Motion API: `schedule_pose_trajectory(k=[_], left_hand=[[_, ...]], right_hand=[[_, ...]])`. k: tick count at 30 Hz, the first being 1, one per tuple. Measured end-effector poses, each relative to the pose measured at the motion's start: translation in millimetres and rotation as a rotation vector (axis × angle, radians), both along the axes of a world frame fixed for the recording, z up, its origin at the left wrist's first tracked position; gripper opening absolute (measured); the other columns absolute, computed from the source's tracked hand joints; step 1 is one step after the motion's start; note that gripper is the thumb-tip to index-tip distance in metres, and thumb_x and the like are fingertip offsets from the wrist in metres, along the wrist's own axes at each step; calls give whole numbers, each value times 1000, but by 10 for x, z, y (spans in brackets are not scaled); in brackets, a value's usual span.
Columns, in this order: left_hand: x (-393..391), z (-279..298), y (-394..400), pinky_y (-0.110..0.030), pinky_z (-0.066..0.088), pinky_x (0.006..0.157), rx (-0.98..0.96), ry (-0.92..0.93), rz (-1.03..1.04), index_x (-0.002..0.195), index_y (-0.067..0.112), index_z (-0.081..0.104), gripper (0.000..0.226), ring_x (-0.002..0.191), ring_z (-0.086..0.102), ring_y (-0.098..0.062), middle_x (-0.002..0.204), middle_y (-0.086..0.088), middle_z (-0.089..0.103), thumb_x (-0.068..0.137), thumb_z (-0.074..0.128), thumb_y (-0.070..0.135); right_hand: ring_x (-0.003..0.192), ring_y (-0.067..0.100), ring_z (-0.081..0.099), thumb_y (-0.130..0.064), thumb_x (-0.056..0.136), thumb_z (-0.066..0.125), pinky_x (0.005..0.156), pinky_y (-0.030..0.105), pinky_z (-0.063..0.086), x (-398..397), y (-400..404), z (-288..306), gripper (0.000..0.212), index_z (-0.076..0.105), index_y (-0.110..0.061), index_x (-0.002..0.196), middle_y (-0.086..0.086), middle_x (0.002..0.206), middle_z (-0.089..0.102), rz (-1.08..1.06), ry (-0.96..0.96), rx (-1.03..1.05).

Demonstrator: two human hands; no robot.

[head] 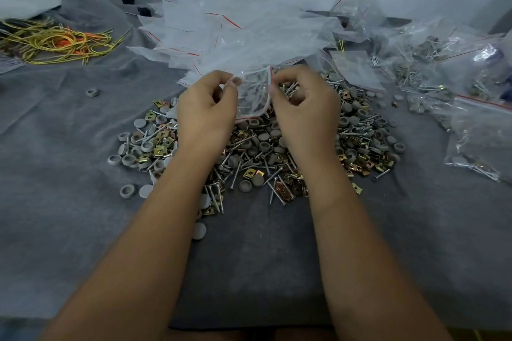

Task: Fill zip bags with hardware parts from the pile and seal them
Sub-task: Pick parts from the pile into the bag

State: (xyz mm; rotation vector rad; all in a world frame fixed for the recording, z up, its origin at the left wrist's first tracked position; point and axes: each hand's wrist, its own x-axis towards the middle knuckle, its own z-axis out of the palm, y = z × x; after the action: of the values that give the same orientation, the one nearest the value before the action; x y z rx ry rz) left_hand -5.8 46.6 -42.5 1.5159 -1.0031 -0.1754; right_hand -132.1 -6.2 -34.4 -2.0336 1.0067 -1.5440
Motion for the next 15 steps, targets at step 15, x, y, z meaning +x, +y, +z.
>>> schedule_pose_trajectory(k=[15], left_hand=[[0,53,22,-19,29,44,-54,115,39,96,19,69,20,40,29,-4,43,14,37,96,49,14]], right_hand=[[93,28,61,-5,84,53,76,41,52,-177,-183,-17,27,72,-22,92,-2,93,69,-289,326,283]])
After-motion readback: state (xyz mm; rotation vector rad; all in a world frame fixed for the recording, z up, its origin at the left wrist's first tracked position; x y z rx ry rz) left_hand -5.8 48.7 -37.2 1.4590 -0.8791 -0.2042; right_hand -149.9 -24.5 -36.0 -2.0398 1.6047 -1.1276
